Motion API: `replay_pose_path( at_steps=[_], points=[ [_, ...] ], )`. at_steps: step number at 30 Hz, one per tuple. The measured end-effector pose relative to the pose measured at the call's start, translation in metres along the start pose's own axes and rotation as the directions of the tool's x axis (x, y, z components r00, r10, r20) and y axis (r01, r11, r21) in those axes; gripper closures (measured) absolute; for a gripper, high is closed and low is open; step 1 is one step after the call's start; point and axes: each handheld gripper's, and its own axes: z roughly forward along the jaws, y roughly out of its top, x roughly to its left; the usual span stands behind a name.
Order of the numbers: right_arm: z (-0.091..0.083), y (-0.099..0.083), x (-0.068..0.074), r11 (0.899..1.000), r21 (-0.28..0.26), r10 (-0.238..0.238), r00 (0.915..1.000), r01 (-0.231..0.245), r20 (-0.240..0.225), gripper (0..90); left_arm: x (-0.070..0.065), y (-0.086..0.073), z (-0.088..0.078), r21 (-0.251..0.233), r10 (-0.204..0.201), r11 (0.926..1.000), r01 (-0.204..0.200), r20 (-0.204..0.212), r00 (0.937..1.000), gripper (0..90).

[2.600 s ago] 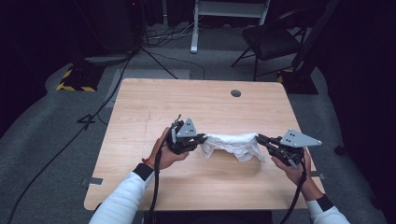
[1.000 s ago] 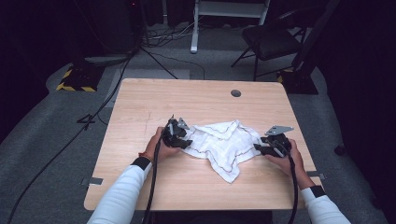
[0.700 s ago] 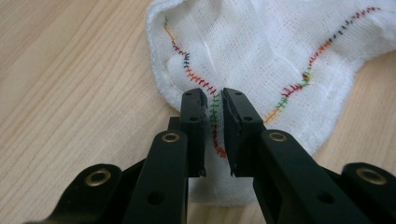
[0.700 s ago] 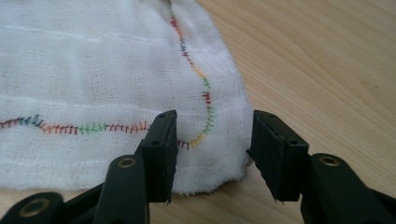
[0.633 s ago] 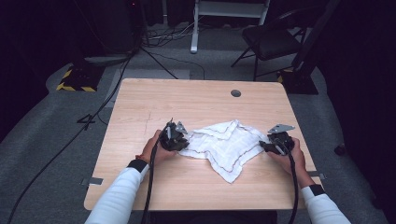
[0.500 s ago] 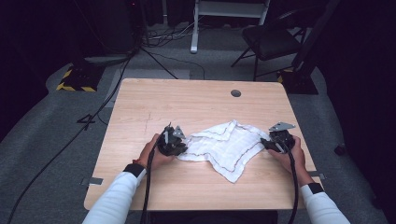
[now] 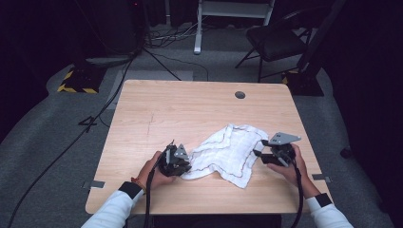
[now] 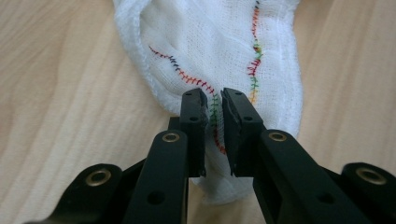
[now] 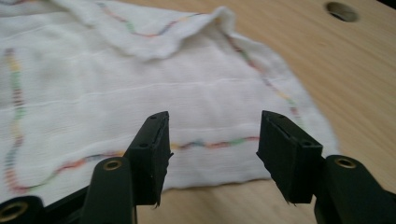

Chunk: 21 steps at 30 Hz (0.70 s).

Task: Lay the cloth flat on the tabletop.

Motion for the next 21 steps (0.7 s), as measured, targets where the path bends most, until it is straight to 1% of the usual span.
replay_pose_path(
  at_steps=[1, 2, 3, 4, 5, 6, 7, 8, 9, 10, 11, 12, 13, 14, 15, 16, 17, 18, 19, 20, 21],
  points=[
    [0.0, 0.0, 0.008, 1.0, -0.002, -0.016, 0.9991, 0.016, -0.038, 44.7, -0.003, -0.001, 0.0, -0.003, 0.001, 1.0, -0.001, 0.003, 1.0, 78.7],
    [0.0, 0.0, 0.008, 1.0, -0.002, -0.016, 0.9991, 0.016, -0.038, 44.7, -0.003, -0.001, 0.0, -0.003, 0.001, 1.0, -0.001, 0.003, 1.0, 78.6],
    [0.001, -0.001, 0.014, 1.0, -0.002, -0.027, 0.9972, 0.027, -0.069, 44.9, -0.007, -0.001, 0.0, -0.003, 0.007, 1.0, -0.007, 0.009, 0.9999, 78.6],
    [0.002, -0.002, 0.025, 0.999, 0.008, -0.049, 0.9929, 0.05, -0.109, 45.0, -0.01, -0.001, 0.0, -0.004, 0.016, 0.9999, -0.016, 0.012, 0.9998, 78.1],
    [0.004, -0.003, 0.034, 0.997, 0.017, -0.074, 0.9882, 0.077, -0.134, 45.1, -0.012, -0.001, 0.0, -0.004, 0.017, 0.9999, -0.017, 0.009, 0.9998, 77.4],
    [0.007, -0.006, 0.048, 0.992, 0.04, -0.111, 0.9778, 0.12, -0.178, 45.6, -0.015, 0.0, 0.0, -0.004, 0.018, 0.9998, -0.018, 0.012, 0.9998, 73.1],
    [0.007, -0.006, 0.048, 0.992, 0.04, -0.111, 0.9778, 0.12, -0.178, 45.6, -0.015, 0.0, 0.0, -0.004, 0.018, 0.9998, -0.018, 0.012, 0.9998, 68.8],
    [0.011, -0.01, 0.059, 0.986, 0.071, -0.135, 0.97, 0.152, -0.202, 45.7, -0.017, 0.001, 0.001, -0.005, 0.018, 0.9998, -0.018, 0.015, 0.9997, 62.7],
    [0.011, -0.01, 0.059, 0.986, 0.071, -0.135, 0.97, 0.152, -0.202, 45.7, -0.017, 0.001, 0.001, -0.005, 0.018, 0.9998, -0.018, 0.015, 0.9997, 59.8],
    [0.013, -0.012, 0.062, 0.98, 0.087, -0.157, 0.9673, 0.176, -0.199, 45.8, -0.017, 0.003, 0.001, -0.015, 0.009, 0.9999, -0.009, 0.006, 0.9999, 55.9],
    [0.013, -0.012, 0.062, 0.98, 0.087, -0.157, 0.9673, 0.176, -0.199, 45.8, -0.017, 0.003, 0.001, -0.015, 0.009, 0.9999, -0.009, 0.006, 0.9999, 52.8],
    [0.013, -0.013, 0.059, 0.985, 0.091, -0.125, 0.9701, 0.147, -0.208, 45.7, -0.016, 0.006, 0.0, -0.046, -0.007, 0.9989, 0.006, -0.011, 0.9999, 47.4],
    [0.013, -0.014, 0.058, 0.986, 0.094, -0.113, 0.9708, 0.135, -0.211, 45.6, -0.016, 0.007, 0.0, -0.057, -0.01, 0.9983, 0.009, -0.016, 0.9998, 45.3],
    [0.013, -0.014, 0.058, 0.986, 0.094, -0.113, 0.9708, 0.135, -0.211, 45.6, -0.016, 0.007, 0.0, -0.057, -0.01, 0.9983, 0.009, -0.016, 0.9998, 42.9],
    [0.013, -0.016, 0.056, 0.988, 0.094, -0.102, 0.9715, 0.124, -0.214, 45.6, -0.015, 0.01, -0.003, -0.092, -0.016, 0.9956, 0.013, -0.028, 0.9995, 37.5],
    [0.013, -0.016, 0.056, 0.988, 0.094, -0.102, 0.9715, 0.124, -0.214, 45.6, -0.015, 0.01, -0.003, -0.092, -0.016, 0.9956, 0.013, -0.028, 0.9995, 34.5],
    [0.011, -0.018, 0.054, 0.988, 0.099, -0.095, 0.9728, 0.118, -0.211, 45.5, -0.013, 0.015, -0.005, -0.116, -0.016, 0.9932, 0.009, -0.057, 0.9983, 31.6],
    [0.011, -0.018, 0.054, 0.988, 0.099, -0.095, 0.9728, 0.118, -0.211, 45.5, -0.013, 0.015, -0.005, -0.116, -0.016, 0.9932, 0.009, -0.057, 0.9983, 29.8],
    [0.008, -0.02, 0.052, 0.988, 0.104, -0.09, 0.9743, 0.113, -0.206, 45.5, -0.01, 0.021, -0.004, -0.139, -0.015, 0.9902, 0.008, -0.054, 0.9984, 28.0],
    [0.008, -0.02, 0.052, 0.988, 0.104, -0.09, 0.9743, 0.113, -0.206, 45.5, -0.01, 0.021, -0.004, -0.139, -0.015, 0.9902, 0.008, -0.054, 0.9984, 27.2],
    [0.007, -0.022, 0.051, 0.989, 0.105, -0.083, 0.9756, 0.106, -0.203, 45.5, -0.008, 0.025, -0.003, -0.144, -0.01, 0.9895, 0.001, -0.059, 0.9982, 27.2]
  ],
)
